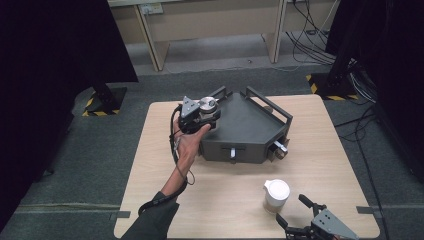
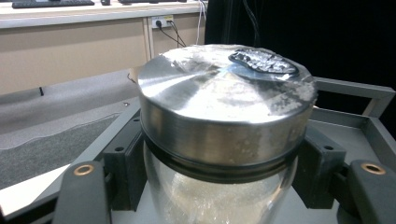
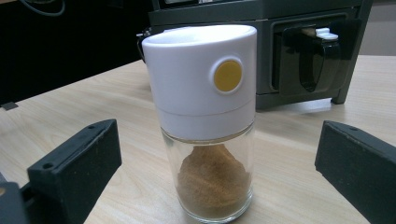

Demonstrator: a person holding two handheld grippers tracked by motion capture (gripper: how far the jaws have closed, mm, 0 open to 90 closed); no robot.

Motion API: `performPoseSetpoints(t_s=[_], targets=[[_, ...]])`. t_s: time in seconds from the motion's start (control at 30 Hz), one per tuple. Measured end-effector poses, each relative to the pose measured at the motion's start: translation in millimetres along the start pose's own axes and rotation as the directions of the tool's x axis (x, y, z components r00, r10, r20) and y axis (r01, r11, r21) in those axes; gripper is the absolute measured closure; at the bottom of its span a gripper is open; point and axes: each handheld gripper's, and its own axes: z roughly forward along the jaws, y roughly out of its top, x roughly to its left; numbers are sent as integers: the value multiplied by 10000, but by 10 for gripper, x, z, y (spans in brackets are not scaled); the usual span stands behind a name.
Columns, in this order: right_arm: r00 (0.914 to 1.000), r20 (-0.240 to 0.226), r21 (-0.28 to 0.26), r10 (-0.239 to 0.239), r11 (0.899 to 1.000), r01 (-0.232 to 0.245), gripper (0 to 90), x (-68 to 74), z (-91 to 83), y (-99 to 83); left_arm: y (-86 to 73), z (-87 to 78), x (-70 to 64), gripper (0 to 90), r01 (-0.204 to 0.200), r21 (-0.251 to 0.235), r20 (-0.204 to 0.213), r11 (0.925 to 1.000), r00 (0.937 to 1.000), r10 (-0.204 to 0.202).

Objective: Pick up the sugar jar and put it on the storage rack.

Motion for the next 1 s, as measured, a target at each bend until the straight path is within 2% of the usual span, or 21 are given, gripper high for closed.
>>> performPoseSetpoints(t_s=[0.1, 0.13, 0.2, 0.27, 0.33, 0.37, 0.4, 0.47, 0.5, 0.63, 0.7, 0.77, 1.0], targets=[[10000, -2, 5, 23, 10000, -23, 6, -3, 0, -1, -9, 31, -3, 309, -73, 31, -82, 10000, 9999, 73], [10000, -2, 5, 23, 10000, -23, 6, -3, 0, -1, -20, 47, 18, 309, -289, -53, -37, 9996, 9996, 289], [10000, -6, 2, 29, 10000, -29, 6, -4, 1, -1, -22, 51, -8, 308, -125, 35, -189, 9999, 9997, 126], [10000, -15, 17, 19, 10000, -19, 6, -3, 3, -1, -50, 83, 21, 308, -303, -51, -125, 9995, 9995, 303], [10000, -22, 14, 15, 10000, -15, 6, -3, 3, -1, -63, 91, 21, 308, -271, -65, -147, 9996, 9995, 270], [10000, -18, 18, 25, 10000, -25, 6, -3, 4, -1, -76, 89, -4, 308, 25, -15, -236, 10000, 9997, -25], [10000, -18, 18, 25, 10000, -25, 6, -3, 4, -1, -88, 99, -6, 308, 61, 2, -249, 10000, 9997, -61], [10000, -20, 1, 18, 10000, -18, 6, -5, 1, -2, -109, 128, 11, 308, -185, 37, -225, 9998, 9996, 186], [10000, -20, 1, 18, 10000, -18, 6, -5, 1, -2, -110, 127, -14, 308, -44, 165, -349, 9999, 9994, 50], [10000, -33, 12, 19, 10000, -19, 6, -5, 3, -1, -171, 152, -3, 308, 9, 218, -380, 9998, 9993, -1], [10000, -37, 20, 26, 10000, -26, 6, -4, 4, -2, -189, 154, 4, 308, -5, 147, -364, 9999, 9993, 10], [10000, -38, 23, 19, 10000, -19, 6, -3, 6, -2, -190, 158, 1, 308, -222, 129, -377, 9997, 9990, 227], [10000, -49, 26, 11, 10000, -11, 6, 0, 5, 0, -237, 157, -20, 307, -181, -39, -458, 9998, 9988, 179]])
